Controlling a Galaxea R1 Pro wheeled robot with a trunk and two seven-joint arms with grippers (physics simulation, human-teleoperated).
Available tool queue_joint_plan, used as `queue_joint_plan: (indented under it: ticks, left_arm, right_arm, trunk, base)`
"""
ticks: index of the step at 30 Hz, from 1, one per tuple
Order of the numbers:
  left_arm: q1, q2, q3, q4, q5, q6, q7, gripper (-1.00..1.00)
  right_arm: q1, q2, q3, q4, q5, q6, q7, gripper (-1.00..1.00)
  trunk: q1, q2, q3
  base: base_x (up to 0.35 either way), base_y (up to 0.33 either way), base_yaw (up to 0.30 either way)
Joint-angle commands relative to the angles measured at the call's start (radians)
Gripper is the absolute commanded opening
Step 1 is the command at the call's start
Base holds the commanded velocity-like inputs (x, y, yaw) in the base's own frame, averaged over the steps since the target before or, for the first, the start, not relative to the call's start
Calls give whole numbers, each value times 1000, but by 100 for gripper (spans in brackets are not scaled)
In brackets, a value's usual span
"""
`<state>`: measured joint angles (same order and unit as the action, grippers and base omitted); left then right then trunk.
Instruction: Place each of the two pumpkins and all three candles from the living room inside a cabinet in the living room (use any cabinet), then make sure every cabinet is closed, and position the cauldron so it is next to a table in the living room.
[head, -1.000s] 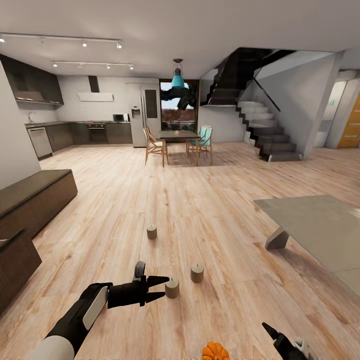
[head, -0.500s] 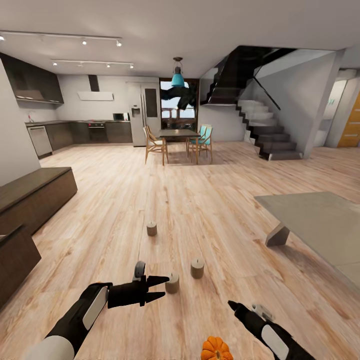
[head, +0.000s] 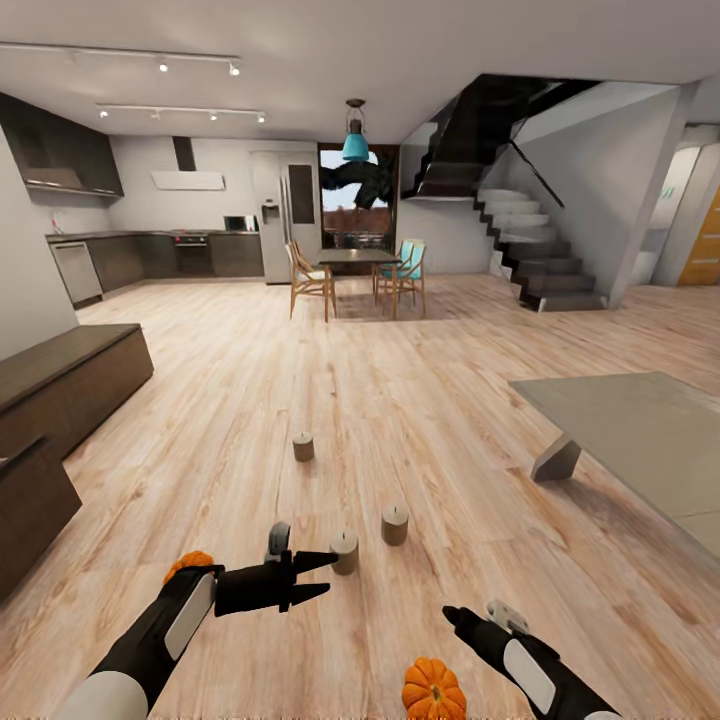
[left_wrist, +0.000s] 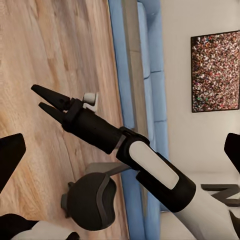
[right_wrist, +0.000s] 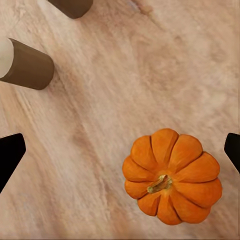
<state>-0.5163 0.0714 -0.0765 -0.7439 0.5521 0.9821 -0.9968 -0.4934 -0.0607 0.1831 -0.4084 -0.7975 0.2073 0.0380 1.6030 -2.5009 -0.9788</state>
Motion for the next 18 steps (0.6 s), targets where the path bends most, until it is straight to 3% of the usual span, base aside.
queue_joint_plan:
  ticks: [1, 18]
  left_arm:
    - [-1, 2, -3, 0, 3, 4, -2, 100]
    - [-1, 16, -3, -2, 5, 4, -3, 100]
  right_arm:
    - [0, -1, 4, -1, -4, 3, 1, 100]
    - [0, -1, 2, 124, -3, -12, -1, 100]
  trunk:
    - [0, -1, -5]
    - [8, -5, -71]
  base:
    - [0, 0, 0]
    - [0, 0, 0]
